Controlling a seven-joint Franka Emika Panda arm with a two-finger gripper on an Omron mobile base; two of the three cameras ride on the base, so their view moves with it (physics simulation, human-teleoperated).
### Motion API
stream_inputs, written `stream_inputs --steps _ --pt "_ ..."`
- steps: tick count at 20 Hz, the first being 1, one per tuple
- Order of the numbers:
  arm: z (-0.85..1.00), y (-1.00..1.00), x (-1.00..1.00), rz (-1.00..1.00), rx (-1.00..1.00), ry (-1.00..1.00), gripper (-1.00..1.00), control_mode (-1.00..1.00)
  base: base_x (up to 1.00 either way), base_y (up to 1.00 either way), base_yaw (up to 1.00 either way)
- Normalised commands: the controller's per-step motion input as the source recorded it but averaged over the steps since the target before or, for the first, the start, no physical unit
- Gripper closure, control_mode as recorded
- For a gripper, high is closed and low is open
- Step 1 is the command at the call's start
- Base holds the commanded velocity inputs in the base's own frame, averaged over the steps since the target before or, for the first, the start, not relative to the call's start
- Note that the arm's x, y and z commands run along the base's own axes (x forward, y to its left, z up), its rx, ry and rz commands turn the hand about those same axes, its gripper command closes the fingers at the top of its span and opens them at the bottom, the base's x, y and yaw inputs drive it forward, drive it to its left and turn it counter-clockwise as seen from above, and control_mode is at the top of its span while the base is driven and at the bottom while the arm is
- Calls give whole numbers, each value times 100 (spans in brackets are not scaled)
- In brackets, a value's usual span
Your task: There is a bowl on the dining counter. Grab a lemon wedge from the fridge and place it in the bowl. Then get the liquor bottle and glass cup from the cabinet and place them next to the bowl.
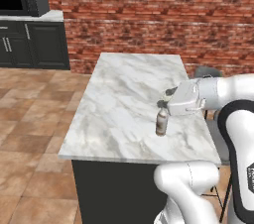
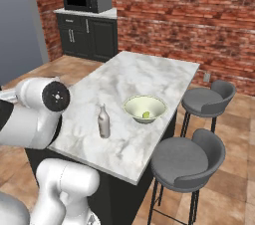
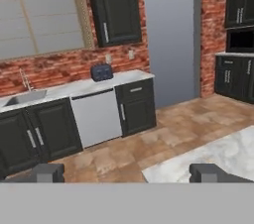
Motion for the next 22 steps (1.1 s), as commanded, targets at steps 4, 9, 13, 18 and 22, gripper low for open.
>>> stream_inputs --steps 4,9,13,18,22 --pt "-32 50 -56 11 -19 -5 -100 -100 0 0 0" --pt "-19 50 -52 20 -18 -1 -100 100 -14 11 7" --pt "0 0 0 0 0 0 -100 100 -63 45 38" --pt "0 0 0 0 0 0 -100 100 -48 36 44" --pt "0 0 0 0 0 0 -100 100 -21 34 52"
